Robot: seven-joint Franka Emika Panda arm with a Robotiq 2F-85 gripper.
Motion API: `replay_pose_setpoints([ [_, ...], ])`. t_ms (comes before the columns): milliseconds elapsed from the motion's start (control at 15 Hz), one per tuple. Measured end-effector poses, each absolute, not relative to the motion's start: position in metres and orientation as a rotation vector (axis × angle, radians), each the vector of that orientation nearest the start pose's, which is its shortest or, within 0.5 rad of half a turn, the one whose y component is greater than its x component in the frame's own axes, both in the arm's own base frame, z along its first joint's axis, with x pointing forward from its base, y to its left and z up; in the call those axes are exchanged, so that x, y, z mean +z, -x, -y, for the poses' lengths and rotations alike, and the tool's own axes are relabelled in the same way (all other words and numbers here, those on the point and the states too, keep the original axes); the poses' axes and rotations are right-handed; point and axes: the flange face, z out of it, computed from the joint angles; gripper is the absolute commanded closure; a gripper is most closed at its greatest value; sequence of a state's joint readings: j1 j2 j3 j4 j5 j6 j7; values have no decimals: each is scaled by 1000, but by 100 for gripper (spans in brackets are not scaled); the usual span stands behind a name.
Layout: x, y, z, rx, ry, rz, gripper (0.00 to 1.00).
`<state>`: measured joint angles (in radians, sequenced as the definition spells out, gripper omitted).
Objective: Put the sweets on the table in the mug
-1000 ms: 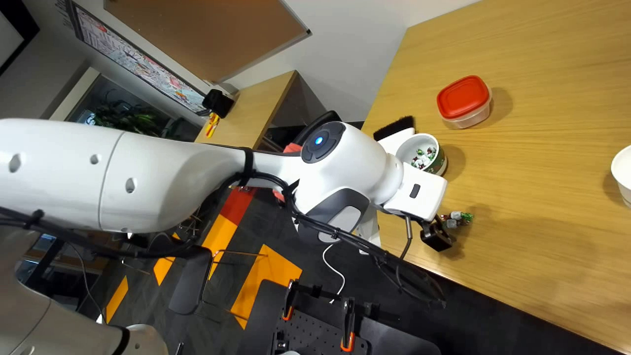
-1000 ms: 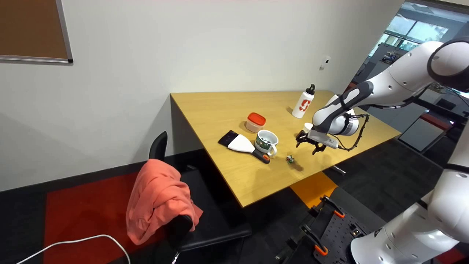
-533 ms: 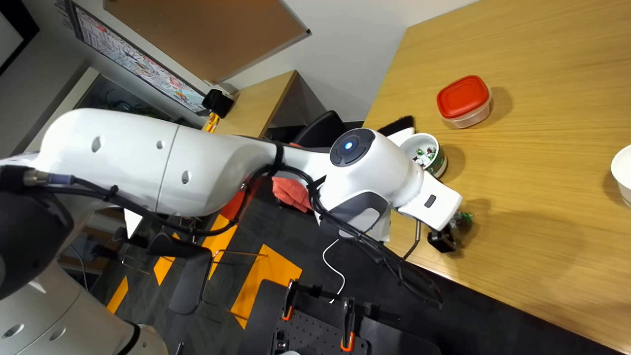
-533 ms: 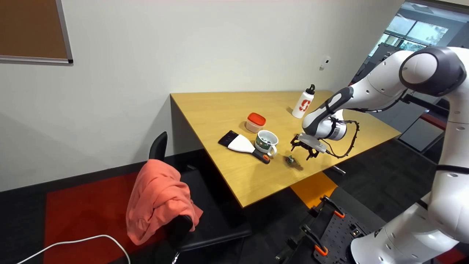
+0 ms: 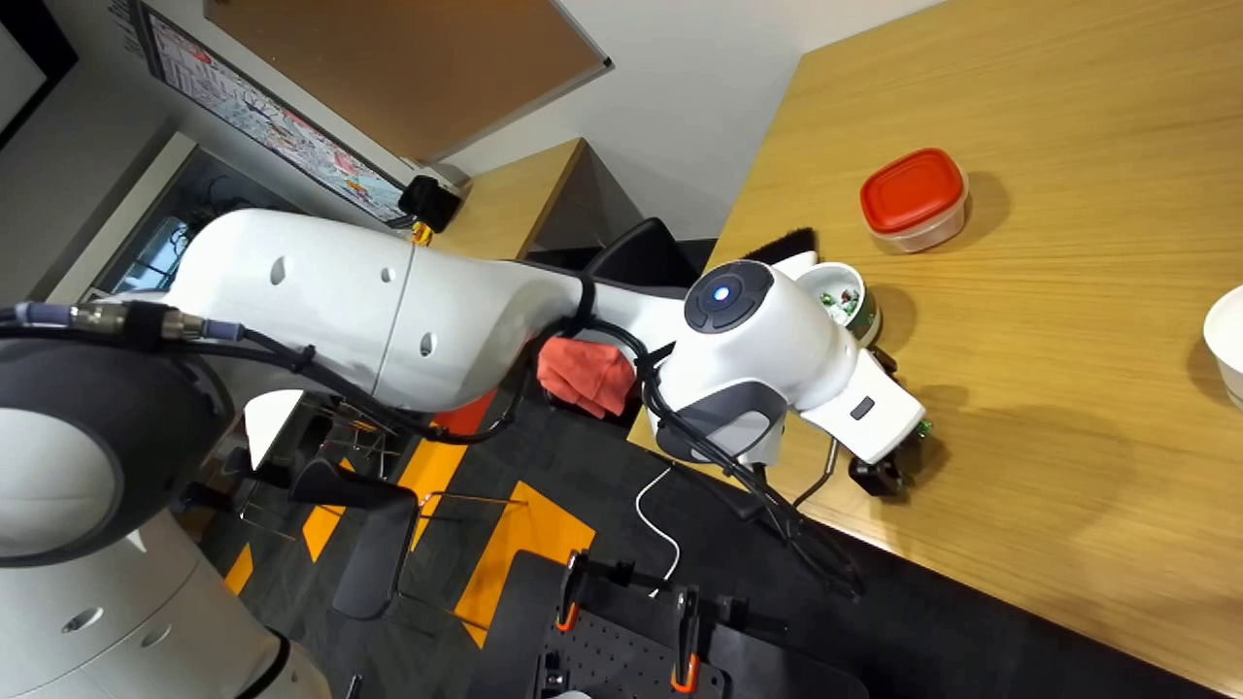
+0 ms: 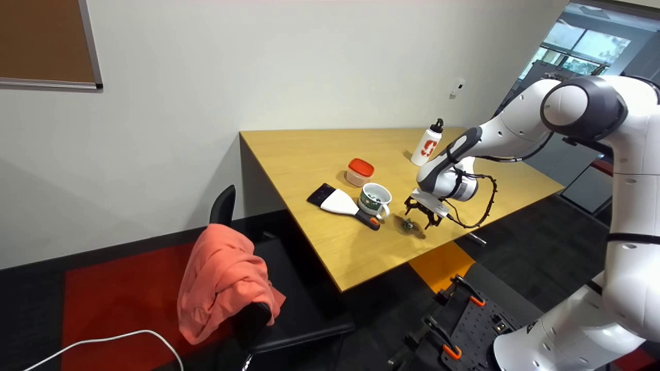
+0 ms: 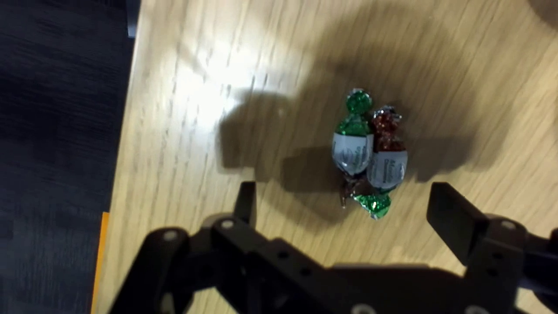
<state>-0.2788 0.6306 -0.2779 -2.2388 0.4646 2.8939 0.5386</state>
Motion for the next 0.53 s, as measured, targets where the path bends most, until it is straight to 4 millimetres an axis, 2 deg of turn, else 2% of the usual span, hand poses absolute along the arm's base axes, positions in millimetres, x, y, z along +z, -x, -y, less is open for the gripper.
replay_pose_setpoints([
  [533, 94, -432, 323, -142, 2249, -2217, 0],
])
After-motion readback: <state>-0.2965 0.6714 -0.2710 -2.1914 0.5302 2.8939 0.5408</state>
